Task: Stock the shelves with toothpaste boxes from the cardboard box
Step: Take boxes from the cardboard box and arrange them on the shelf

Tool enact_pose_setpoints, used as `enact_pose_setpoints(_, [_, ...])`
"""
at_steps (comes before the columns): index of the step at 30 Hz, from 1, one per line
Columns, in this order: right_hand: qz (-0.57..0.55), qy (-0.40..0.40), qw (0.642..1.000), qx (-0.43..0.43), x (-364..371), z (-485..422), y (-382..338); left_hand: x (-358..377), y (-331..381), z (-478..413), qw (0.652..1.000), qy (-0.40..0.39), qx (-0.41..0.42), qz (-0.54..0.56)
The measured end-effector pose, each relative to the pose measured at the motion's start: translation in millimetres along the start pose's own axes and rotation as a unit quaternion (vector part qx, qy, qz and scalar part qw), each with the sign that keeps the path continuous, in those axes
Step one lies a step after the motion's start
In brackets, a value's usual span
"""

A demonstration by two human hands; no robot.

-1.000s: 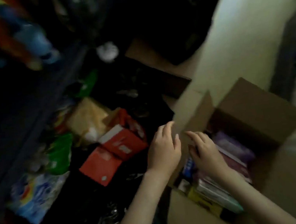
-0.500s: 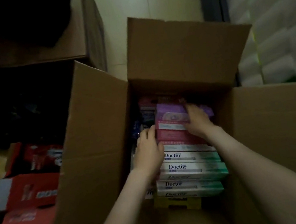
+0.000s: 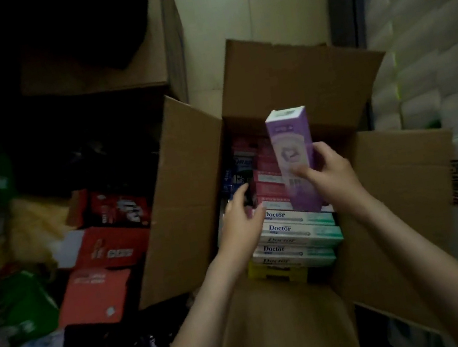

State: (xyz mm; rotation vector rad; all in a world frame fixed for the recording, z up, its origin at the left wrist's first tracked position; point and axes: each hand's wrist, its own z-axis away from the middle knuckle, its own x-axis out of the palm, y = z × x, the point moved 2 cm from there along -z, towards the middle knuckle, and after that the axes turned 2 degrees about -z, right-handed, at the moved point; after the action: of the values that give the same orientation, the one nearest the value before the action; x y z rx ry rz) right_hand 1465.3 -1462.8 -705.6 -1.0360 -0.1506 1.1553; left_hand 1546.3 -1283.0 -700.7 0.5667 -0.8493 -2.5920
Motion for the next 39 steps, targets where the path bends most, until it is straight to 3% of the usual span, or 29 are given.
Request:
enact_pose_setpoints(3, [-0.164,-0.084,0.981,0.054,-5,63,-75,-34,51,53,0.995,-0.017,0.003,0.095])
enact_pose_setpoints(7, [-0.239,-0.156,0.955,0.077,-2,133,-163,-87,107,133,0.981,-0.024,0.013,0.191])
enact_pose_setpoints(11, [-0.226,-0.207,0.949,0.069,13,190,-230,-137,130,212,0.983,0.029,0.025,0.178])
enact_pose_setpoints(18, [-0.104,-0.283,0.953,-0.026,64,284,-320,-198,118,331,0.966,0.231,0.033,0.112])
enact_pose_setpoints(21, [-0.104,-0.280,0.951,-0.083,87,315,-350,-215,112,379,0.958,0.191,0.075,0.201])
enact_pose_setpoints(23, [-0.133,-0.298,0.942,-0.081,99,334,-369,-229,104,414,0.930,0.190,0.090,0.301])
enact_pose_setpoints(27, [-0.194,-0.397,0.897,-0.003,123,375,-399,-246,74,456,0.859,0.303,0.113,0.396])
enact_pose_setpoints(29, [-0.189,-0.446,0.874,0.032,136,395,-409,-250,65,471,0.842,0.318,0.116,0.419])
enact_pose_setpoints(34, [-0.143,-0.515,0.845,0.022,169,422,-421,-264,42,504,0.811,0.269,0.124,0.505])
enact_pose_setpoints(39, [-0.065,-0.538,0.840,-0.009,196,439,-428,-272,21,527,0.779,0.335,0.117,0.518])
